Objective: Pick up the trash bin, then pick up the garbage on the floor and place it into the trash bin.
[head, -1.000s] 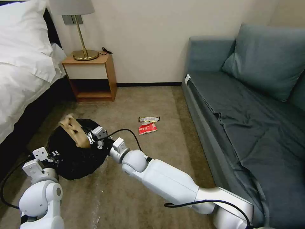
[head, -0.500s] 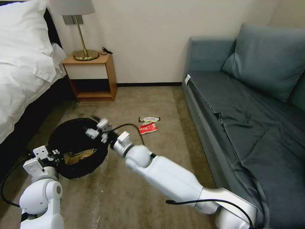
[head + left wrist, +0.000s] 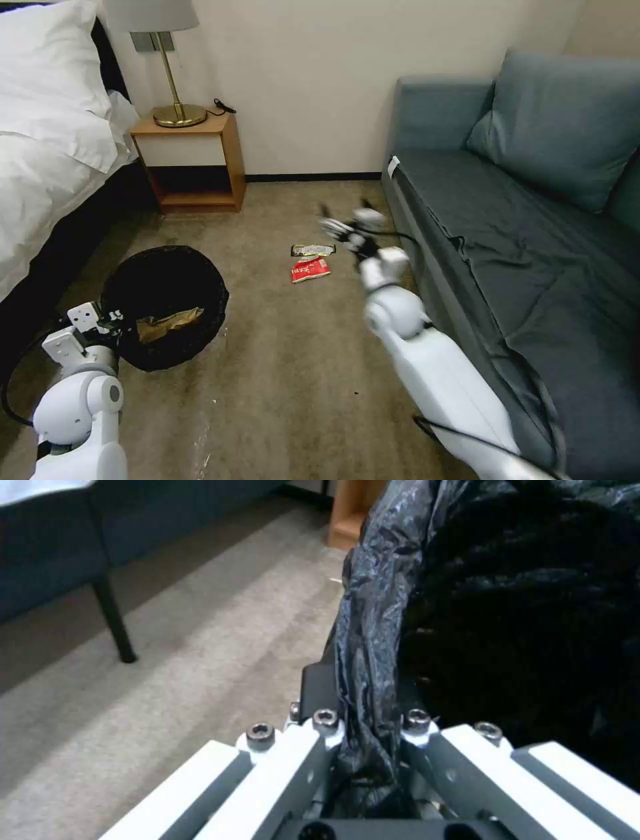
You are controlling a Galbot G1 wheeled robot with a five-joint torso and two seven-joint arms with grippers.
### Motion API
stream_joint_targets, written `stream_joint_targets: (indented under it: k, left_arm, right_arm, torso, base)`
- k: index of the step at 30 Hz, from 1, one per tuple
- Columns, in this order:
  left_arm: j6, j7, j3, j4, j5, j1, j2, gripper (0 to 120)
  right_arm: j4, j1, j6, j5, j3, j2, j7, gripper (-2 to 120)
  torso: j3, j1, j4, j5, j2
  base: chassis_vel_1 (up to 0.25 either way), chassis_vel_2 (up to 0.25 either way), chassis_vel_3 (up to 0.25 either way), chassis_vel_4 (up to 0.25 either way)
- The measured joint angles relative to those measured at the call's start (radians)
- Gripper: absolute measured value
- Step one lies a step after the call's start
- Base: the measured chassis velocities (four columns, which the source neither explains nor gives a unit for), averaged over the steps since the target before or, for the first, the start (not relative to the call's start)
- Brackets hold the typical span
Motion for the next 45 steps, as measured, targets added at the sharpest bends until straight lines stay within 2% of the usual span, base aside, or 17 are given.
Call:
stream_joint_targets:
  k: [4, 6, 19, 45]
  left_arm:
    - [-0.008, 0.008, 0.003, 0.009, -0.003, -0.002, 0.0, 1]
    - [-0.015, 0.017, 0.007, 0.015, -0.011, -0.002, 0.0, 1]
    - [-0.035, 0.025, -0.003, 0.028, -0.031, 0.014, 0.008, 1]
    - [-0.04, 0.024, -0.011, 0.011, -0.027, 0.033, 0.002, 1]
  right_arm:
    - [0.037, -0.091, 0.034, -0.055, 0.064, 0.017, -0.012, 100]
    - [0.056, -0.165, 0.08, -0.113, 0.104, 0.029, -0.049, 100]
    - [0.006, -0.229, 0.212, -0.185, 0.102, 0.051, -0.129, 100]
    - [-0.026, -0.243, 0.222, -0.207, 0.113, 0.058, -0.162, 100]
  torso:
    - [0.0, 0.0, 0.0001, 0.0002, 0.0]
    - [0.0, 0.0, 0.0001, -0.0001, 0.0]
    - [0.0, 0.0, 0.0004, -0.0002, 0.0]
    - [0.0, 0.0, 0.0004, -0.0003, 0.0]
  base:
    - [0.0, 0.0, 0.0, 0.0]
    - [0.0, 0.0, 0.0, 0.0]
    - [0.0, 0.0, 0.0, 0.0]
    - [0.0, 0.0, 0.0, 0.0]
